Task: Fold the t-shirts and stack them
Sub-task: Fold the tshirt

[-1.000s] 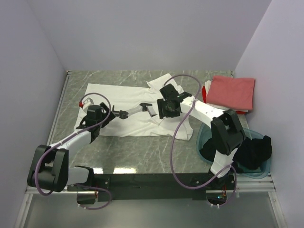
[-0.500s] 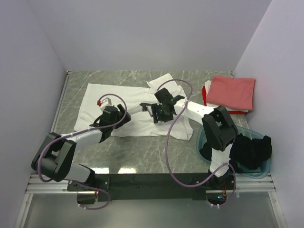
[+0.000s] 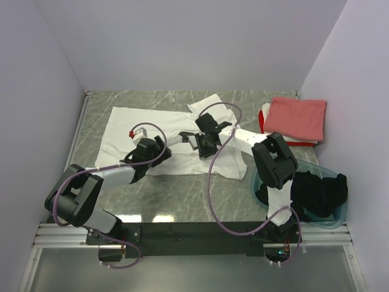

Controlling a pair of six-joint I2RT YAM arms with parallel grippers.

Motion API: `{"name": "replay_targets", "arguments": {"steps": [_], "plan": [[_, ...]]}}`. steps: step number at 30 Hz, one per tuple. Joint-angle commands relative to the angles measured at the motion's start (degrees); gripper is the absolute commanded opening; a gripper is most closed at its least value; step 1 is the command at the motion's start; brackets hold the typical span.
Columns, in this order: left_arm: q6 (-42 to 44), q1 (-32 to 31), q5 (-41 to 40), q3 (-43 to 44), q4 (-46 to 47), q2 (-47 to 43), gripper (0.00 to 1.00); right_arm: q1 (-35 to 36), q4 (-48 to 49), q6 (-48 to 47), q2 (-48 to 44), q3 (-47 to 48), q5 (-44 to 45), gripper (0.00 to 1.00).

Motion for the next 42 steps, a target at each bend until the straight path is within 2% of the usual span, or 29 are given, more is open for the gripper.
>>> {"name": "replay_targets", "arguments": {"steps": [1, 3, 4, 6, 10, 14, 15, 16, 17, 18, 21, 24, 28, 33, 36, 37, 42], "plan": [[-0.6, -0.1, -1.1, -1.2, 2.3, -0.2, 0.96, 0.3, 0.2, -1.2, 0.8, 2.6, -0.4, 0.29], [-0.8, -0.1, -1.1, -1.5, 2.5, -0.5, 0.96, 0.3, -0.3, -1.5, 1.0, 3.4, -0.3, 0.18], [-0.8, -0.1, -1.1, -1.8, 2.5, -0.6, 0.96, 0.3, -0.6, -1.7, 1.1, 3.8, -0.2, 0.09], [-0.9, -0.1, -1.1, -2.0, 2.5, -0.9, 0.96, 0.3, -1.7, -2.3, 1.5, 5.4, 0.3, 0.0], [-0.8, -0.1, -1.4, -2.3, 2.0, -1.3, 0.96, 0.4, -5.8, -4.3, 3.1, 11.8, 2.8, 0.0], [-0.9, -0.1, -1.6, -2.7, 1.7, -1.9, 0.96, 0.4, -12.9, -7.3, 8.5, 23.7, 4.8, 0.0], [-0.9, -0.1, -1.7, -2.8, 1.6, -2.2, 0.96, 0.4, -13.9, -8.0, 9.7, 25.6, 6.3, 0.03], [-1.0, -0.1, -1.7, -2.8, 1.4, -2.4, 0.96, 0.4, -14.7, -8.8, 10.8, 27.5, 7.0, 0.18], [-0.9, -0.1, -1.7, -2.9, 1.2, -2.7, 0.96, 0.4, -16.1, -9.2, 12.6, 30.5, 7.9, 0.28], [-0.9, -0.1, -1.7, -3.0, 1.1, -3.2, 0.96, 0.3, -16.6, -9.5, 13.4, 31.7, 9.8, 0.44], [-0.7, -0.1, -2.0, -2.8, 0.2, -4.4, 0.96, 0.3, -16.5, -9.3, 14.1, 33.2, 12.7, 0.54], [-0.5, 0.0, -2.5, -2.8, -0.9, -5.7, 0.96, 0.3, -13.1, -7.5, 10.7, 29.1, 13.6, 0.63], [-0.2, 0.0, -3.2, -2.8, -2.5, -7.5, 0.96, 0.3, -8.0, -5.8, 3.9, 20.2, 13.5, 0.64], [2.0, 0.7, -9.3, -0.4, -10.8, -14.8, 0.99, 0.3, -5.1, -2.2, -4.1, 9.0, 13.7, 0.64], [3.4, 5.3, -9.9, 1.8, -16.8, -17.9, 0.99, 0.0, -3.5, -0.1, -7.5, 3.2, 13.6, 0.64], [3.7, 8.8, -9.8, 2.1, -18.0, -18.3, 0.99, -0.2, -3.1, 0.4, -8.3, 1.9, 13.4, 0.64], [6.3, 20.0, -5.5, 1.2, -18.5, -18.9, 0.99, -2.2, -0.2, 1.9, -12.9, -5.0, 11.4, 0.64]]}}
